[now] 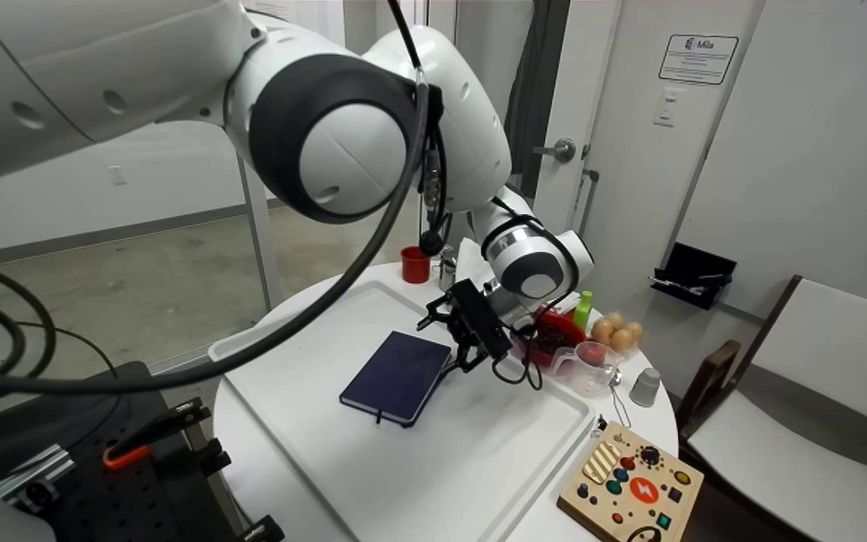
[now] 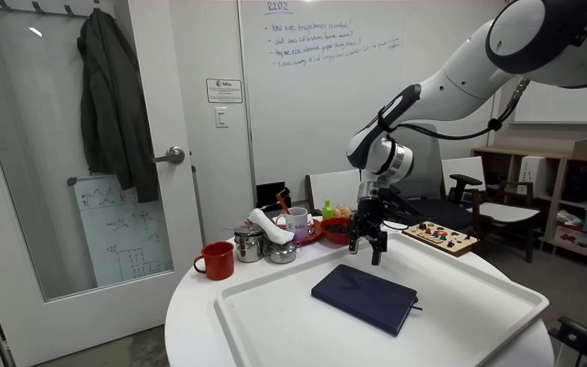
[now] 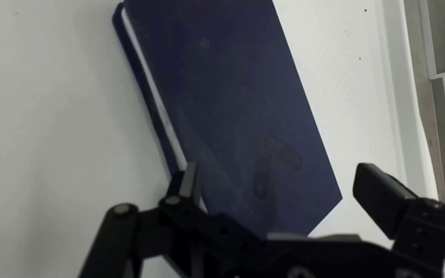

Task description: Open the book on the table

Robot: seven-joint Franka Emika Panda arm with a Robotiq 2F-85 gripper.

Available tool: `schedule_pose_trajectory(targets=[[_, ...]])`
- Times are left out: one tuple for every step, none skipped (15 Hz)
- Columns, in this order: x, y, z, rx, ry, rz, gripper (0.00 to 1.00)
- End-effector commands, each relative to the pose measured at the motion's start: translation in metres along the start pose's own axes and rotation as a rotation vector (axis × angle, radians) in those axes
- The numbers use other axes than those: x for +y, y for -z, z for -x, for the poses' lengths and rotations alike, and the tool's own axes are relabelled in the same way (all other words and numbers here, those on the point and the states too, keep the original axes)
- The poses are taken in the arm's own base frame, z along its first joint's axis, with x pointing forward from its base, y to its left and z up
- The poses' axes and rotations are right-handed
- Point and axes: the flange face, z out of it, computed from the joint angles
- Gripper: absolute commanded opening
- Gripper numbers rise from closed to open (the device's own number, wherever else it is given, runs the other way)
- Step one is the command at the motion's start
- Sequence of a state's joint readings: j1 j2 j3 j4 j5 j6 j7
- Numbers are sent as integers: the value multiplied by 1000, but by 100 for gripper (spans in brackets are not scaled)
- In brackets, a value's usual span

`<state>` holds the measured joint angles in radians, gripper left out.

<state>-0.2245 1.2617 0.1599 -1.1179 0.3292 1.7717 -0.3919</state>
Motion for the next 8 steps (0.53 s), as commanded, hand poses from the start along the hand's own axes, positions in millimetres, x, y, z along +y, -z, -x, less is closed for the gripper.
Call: schedule_pose_trajectory(targets=[[0, 0, 0, 0, 0, 0, 100], [0, 0, 0, 0, 0, 0, 100], [0, 0, 0, 0, 0, 0, 100], [1, 2, -1, 19, 2, 0, 100], [1, 3, -2, 17, 34, 10, 100], [2, 4, -2, 19, 52, 24, 100], [4, 4, -4, 20, 77, 28, 100], [5, 4, -5, 22, 107, 39, 100]])
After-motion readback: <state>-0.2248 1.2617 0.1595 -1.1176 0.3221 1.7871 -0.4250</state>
